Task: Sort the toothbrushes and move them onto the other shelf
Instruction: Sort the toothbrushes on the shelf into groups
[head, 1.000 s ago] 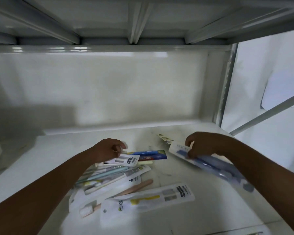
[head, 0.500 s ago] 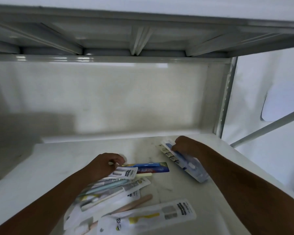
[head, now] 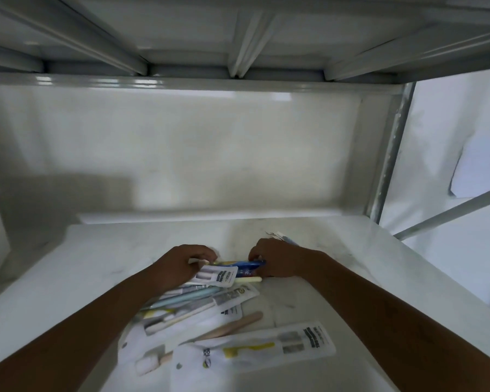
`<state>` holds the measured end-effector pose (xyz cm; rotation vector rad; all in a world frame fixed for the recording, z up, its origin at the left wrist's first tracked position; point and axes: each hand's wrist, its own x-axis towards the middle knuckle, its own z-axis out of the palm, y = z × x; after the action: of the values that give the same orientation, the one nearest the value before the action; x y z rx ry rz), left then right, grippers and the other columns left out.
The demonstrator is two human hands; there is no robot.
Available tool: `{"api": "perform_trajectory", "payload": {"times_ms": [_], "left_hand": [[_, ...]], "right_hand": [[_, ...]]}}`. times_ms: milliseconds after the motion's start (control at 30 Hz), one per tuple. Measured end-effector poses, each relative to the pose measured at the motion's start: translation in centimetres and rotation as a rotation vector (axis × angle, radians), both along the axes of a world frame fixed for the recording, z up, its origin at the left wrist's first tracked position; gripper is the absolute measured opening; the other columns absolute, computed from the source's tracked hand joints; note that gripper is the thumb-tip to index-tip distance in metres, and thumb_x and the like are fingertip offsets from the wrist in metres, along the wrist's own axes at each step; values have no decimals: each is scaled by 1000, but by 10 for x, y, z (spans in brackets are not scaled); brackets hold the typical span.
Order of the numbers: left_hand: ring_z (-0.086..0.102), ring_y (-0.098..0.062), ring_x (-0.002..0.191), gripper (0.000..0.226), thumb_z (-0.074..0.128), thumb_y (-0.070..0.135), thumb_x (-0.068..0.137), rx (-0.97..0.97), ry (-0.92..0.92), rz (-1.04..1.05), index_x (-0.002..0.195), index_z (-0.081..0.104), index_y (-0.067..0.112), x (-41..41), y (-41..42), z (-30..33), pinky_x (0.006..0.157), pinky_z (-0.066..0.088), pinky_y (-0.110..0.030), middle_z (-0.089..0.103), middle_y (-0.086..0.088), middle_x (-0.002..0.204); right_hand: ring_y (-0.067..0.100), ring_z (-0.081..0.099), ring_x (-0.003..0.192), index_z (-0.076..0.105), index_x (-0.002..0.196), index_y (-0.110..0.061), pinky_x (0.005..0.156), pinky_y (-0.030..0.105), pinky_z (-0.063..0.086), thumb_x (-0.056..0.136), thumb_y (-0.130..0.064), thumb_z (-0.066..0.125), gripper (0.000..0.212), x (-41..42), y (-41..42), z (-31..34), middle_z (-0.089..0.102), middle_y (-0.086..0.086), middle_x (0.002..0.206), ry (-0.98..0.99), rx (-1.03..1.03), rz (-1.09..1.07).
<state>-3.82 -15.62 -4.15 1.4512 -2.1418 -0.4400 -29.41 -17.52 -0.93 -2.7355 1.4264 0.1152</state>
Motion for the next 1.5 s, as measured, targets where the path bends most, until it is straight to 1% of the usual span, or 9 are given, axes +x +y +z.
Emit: {"api": "perform_trajectory", "payload": {"times_ms": [167,333,500,833,967,1100,1200,1333,1500], "left_hand": [[54,26,83,17,54,0,88,-43,24,-9,93,69,8,5,1,-4,77,39,-1,58,50,86],[58,15,82,11,54,25,79,-57,103,-29,79,65,24,6,11,2,74,41,-4,63,40,87],[64,-17,99,13,70,16,83,-92,172,29,95,68,22,17,14,-2,89,47,-30,69,-2,105],[56,-10,109,17,67,43,84,103,70,145,99,62,38,32,25,-2,90,38,-22,61,10,114],[55,-11,108,28,67,47,83,115,2,129,108,59,39,38,32,4,89,39,-24,60,8,119],[58,-20,102,37,69,42,82,125,-41,222,114,60,27,44,36,14,84,47,-28,58,6,115],[57,-15,91,18,72,39,80,182,-30,184,92,63,29,47,40,20,83,45,-25,57,14,93],[55,-15,110,39,66,41,84,169,-186,151,116,63,20,51,46,28,99,41,-28,58,4,115],[62,-13,89,26,65,12,87,44,-117,107,113,69,11,69,49,24,86,46,-21,67,-8,111]], "right_hand": [[16,58,91,66,110,-18,80,25,43,86,-39,65,32,-5,10,0,66,2,110,-140,-57,-23],[16,57,85,61,104,-16,73,27,46,82,-42,68,34,-5,13,-4,64,1,98,-186,-13,-102],[10,45,72,49,91,-21,55,20,32,82,-41,69,30,-8,19,-1,56,-3,86,-182,-63,-113],[19,55,81,51,110,-15,53,27,39,83,-25,69,34,-46,19,37,59,5,102,-645,-27,-540],[22,55,83,58,110,-1,67,28,42,87,-29,69,38,-82,13,43,62,12,98,-511,-83,-711],[17,52,57,65,77,0,55,25,40,87,-27,67,29,-111,3,25,53,6,61,-383,-29,-819],[22,59,72,66,82,-3,69,28,47,92,-28,57,29,-123,2,8,57,7,74,-273,1,-799],[20,56,75,59,72,-6,70,25,44,94,-22,52,28,-128,-5,-6,56,5,75,-263,0,-811],[21,58,79,55,70,-6,71,26,45,92,-15,54,25,-125,-10,-1,66,13,93,-253,-47,-796]]}}
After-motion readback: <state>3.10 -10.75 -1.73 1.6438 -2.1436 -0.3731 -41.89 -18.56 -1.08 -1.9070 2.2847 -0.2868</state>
